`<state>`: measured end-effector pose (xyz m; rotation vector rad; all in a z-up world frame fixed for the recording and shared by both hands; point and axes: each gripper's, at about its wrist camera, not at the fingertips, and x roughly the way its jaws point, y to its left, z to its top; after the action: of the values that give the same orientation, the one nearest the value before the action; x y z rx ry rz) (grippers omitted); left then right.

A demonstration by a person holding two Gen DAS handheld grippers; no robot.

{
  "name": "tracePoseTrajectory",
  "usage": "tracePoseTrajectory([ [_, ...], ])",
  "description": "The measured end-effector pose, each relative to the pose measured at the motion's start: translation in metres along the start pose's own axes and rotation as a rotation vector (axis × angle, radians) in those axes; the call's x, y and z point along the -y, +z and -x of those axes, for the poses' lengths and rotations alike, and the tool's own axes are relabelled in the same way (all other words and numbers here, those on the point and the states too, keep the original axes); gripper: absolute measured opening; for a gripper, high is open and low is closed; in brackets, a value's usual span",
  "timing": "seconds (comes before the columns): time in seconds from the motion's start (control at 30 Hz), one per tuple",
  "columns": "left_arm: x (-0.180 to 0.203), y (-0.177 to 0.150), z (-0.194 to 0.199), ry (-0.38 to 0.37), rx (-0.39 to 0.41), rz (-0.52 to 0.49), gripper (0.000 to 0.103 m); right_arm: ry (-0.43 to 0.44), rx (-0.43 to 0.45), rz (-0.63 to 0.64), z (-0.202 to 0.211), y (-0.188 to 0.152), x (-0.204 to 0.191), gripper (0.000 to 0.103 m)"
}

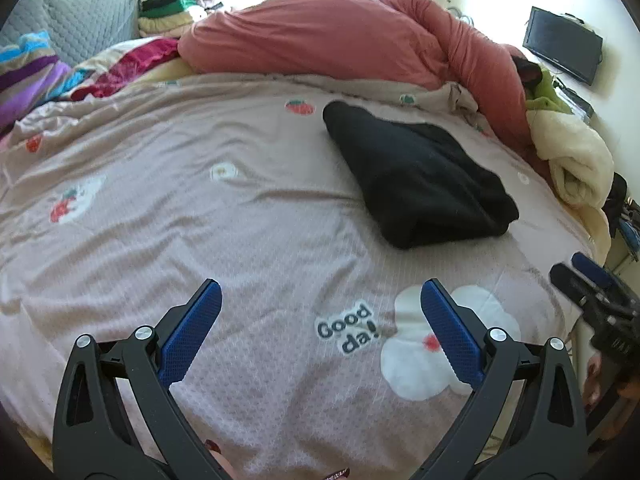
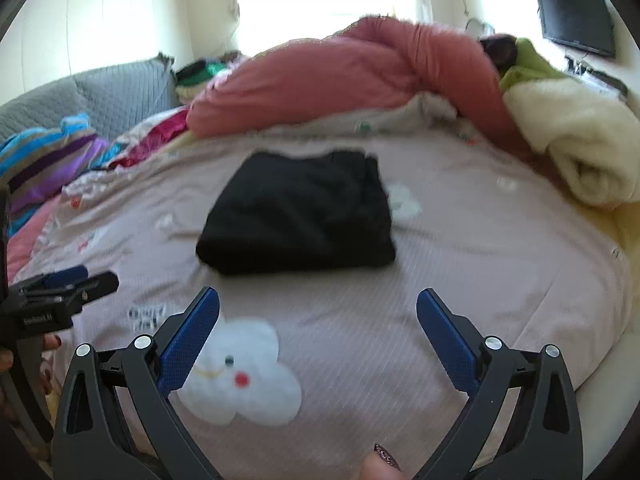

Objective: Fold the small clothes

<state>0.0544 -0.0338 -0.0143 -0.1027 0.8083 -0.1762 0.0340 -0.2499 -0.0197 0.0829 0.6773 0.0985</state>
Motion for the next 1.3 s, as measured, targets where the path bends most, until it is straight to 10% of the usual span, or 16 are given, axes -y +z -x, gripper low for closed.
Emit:
tracePoseTrajectory([
  [1.3,0.005,-0.011,-0.005,0.025,-0.014,-0.012,0.093,-0.031,-0.021,0.016,-0.009,-0.011,0.001,0.098],
])
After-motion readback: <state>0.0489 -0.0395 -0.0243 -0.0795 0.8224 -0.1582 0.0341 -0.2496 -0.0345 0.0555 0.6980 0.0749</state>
